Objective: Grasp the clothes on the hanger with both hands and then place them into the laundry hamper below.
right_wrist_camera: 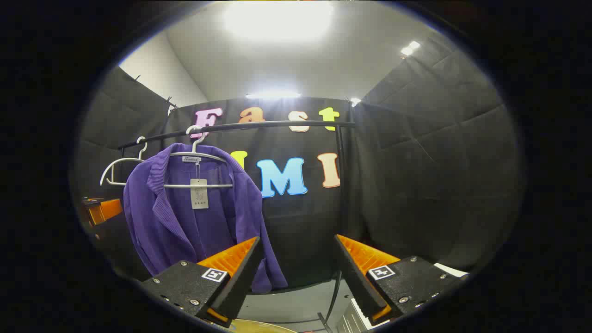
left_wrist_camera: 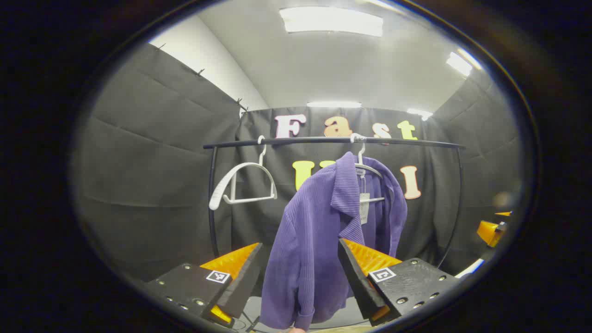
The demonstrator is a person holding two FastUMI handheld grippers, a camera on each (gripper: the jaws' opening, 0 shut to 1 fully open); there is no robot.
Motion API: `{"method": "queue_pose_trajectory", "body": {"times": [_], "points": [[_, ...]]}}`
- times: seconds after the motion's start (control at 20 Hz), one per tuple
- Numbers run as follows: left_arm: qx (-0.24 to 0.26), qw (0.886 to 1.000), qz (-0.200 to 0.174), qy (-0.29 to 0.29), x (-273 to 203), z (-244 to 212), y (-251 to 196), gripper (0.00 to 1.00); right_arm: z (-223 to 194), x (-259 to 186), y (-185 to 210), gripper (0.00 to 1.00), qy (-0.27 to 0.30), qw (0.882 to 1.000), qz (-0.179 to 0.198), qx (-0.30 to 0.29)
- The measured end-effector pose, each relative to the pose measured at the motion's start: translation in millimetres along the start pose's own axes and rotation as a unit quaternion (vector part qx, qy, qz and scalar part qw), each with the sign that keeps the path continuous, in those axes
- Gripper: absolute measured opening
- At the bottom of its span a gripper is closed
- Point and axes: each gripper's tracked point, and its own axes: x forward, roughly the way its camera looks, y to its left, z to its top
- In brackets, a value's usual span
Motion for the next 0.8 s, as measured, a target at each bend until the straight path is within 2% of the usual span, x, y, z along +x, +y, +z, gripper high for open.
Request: {"method": "queue_pose_trajectory", "body": {"times": [0.2,0.25,0.3,0.8], "points": [[-0.015,1.0,-0.002,0.009,-4,-5,-1,0.99,4,0,-2,0.95,-0.003,1.0,-0.003,0.001],[-0.014,1.0,-0.001,0.009,-5,-5,0,0.99,5,-1,-1,0.92,-0.005,1.0,-0.002,0.0],[-0.011,1.0,-0.001,0.008,-4,-5,0,0.99,7,-2,0,0.95,-0.008,1.0,-0.002,-0.001],[-0.011,1.0,-0.006,0.0,-7,2,1,0.99,18,-7,15,0.95,-0.006,1.0,0.009,0.013]]}}
